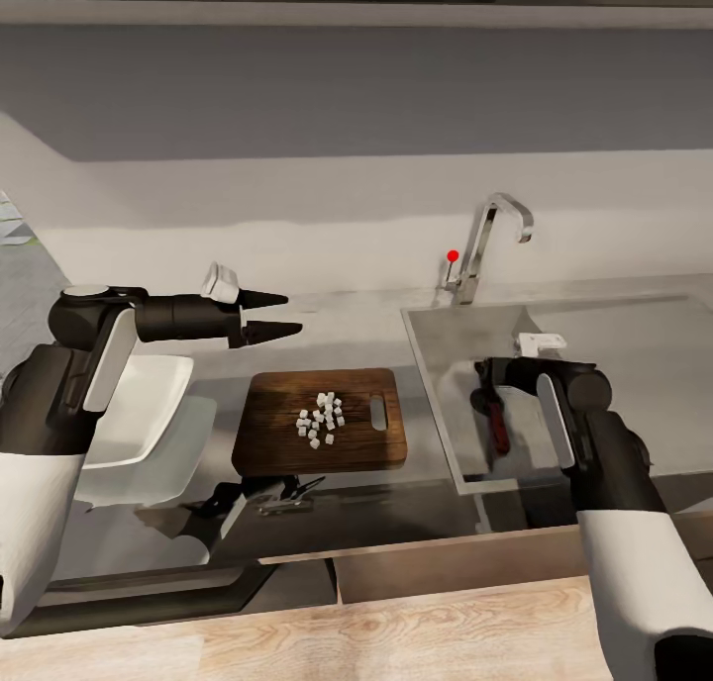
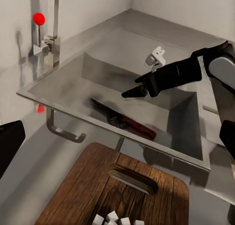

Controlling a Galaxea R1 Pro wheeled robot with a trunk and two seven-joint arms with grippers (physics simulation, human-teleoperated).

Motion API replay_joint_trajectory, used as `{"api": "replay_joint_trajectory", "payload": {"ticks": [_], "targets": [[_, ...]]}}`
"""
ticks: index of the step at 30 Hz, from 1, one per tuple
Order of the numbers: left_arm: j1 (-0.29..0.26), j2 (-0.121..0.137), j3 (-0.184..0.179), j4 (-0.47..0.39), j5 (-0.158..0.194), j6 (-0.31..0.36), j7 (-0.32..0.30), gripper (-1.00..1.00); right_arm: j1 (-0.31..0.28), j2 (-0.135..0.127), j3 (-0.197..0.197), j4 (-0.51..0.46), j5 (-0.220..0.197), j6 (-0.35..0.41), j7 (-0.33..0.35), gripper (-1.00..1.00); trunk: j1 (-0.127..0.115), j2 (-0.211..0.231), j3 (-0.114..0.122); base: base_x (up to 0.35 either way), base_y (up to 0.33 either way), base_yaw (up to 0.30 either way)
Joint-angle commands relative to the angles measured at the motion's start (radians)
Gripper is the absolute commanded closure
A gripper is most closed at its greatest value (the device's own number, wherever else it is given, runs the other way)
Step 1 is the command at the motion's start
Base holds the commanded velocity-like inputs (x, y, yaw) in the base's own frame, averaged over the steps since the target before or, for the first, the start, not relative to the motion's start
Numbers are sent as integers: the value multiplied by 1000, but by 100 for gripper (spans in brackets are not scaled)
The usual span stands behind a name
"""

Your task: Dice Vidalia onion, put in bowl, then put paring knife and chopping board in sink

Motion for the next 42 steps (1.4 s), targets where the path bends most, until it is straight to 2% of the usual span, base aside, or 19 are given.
{"api": "replay_joint_trajectory", "payload": {"ticks": [1, 4, 8, 13, 15, 16, 17, 21, 28, 36, 42], "targets": [[-1, 1, -2, 0, 6, 7, 1, -100, -1, 0, -1, -9, -4, 6, 1, -100, 0, -1, -1, 0, 0, 0], [-1, 0, 0, 1, 6, 7, 3, -100, -1, 0, -2, -59, -4, 45, 1, -100, 0, -1, -1, 0, 2, 0], [-1, 1, 0, 1, 6, 7, 4, -100, 0, 0, -1, -77, -6, 65, 2, -100, 0, -1, -1, -20, 56, 0], [-1, 10, 3, 2, 6, 8, 3, -100, 8, 0, -1, -81, -6, 40, 26, -100, 0, -1, -1, -170, 200, 0], [-1, 13, 3, 2, 6, 8, 3, -100, 26, 0, -1, -81, -6, -34, 85, -100, 0, -1, -1, -215, 229, 0], [-1, 15, 3, 2, 6, 8, 4, -100, 53, 0, -1, -82, -5, -164, 181, -100, 0, -1, -1, -226, 227, 0], [-1, 15, 3, 2, 6, 8, 4, -100, 59, 0, -2, -82, -5, -202, 207, -100, 0, -1, -1, -228, 226, 0], [-1, 16, 3, 2, 6, 8, 4, -100, 68, 0, -2, -83, -4, -255, 244, -100, 0, -1, -1, -230, 225, 0], [-1, 17, 3, 3, 6, 8, 4, -100, 70, 0, -3, -83, -4, -269, 253, -100, 0, -1, -1, -223, 206, 0], [-1, 17, 3, 3, 6, 8, 3, -100, 70, 0, -5, -83, -4, -267, 254, -100, 0, -1, -1, -28, 24, 0], [-1, 17, 2, 2, 6, 8, 1, -100, 70, 0, -8, -83, -3, -216, 252, -100, 0, -1, -1, -1, 0, 0]]}}
